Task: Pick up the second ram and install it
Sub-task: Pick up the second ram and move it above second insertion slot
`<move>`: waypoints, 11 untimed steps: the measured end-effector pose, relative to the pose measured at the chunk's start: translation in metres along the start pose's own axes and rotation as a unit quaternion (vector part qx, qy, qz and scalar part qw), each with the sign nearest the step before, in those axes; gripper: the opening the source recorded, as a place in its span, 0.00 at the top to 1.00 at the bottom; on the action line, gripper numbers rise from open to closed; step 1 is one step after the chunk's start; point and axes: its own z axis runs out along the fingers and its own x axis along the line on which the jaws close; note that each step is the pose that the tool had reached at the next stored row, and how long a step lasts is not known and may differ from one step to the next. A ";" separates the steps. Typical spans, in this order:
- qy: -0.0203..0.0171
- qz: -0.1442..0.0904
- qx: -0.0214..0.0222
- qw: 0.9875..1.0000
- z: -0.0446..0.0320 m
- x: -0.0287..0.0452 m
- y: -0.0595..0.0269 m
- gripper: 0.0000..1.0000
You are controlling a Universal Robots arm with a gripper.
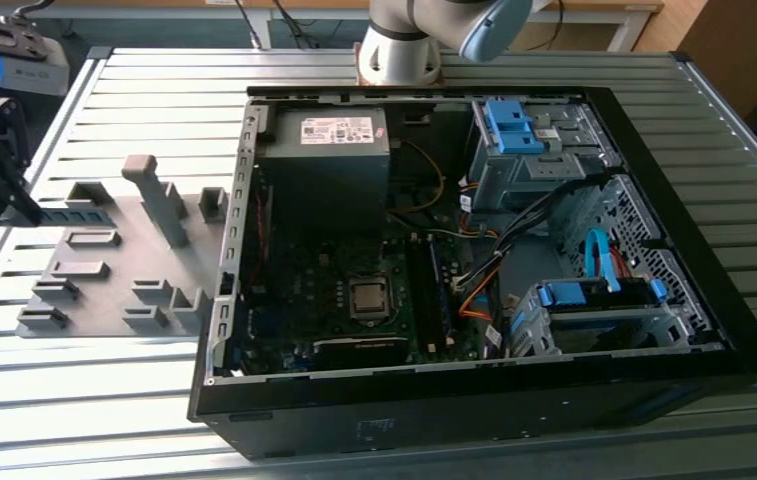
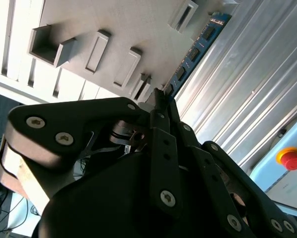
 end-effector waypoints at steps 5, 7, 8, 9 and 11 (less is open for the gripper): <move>0.000 0.000 0.000 1.000 -0.0033 -0.0001 0.0000 0.86; 0.000 0.000 0.000 1.000 -0.0050 -0.0001 0.0000 0.86; 0.000 0.000 0.000 1.000 -0.0060 -0.0002 0.0001 0.86; 0.000 0.000 0.000 1.000 -0.0069 -0.0002 0.0001 0.86; 0.000 0.000 0.000 1.000 -0.0083 -0.0002 0.0001 0.86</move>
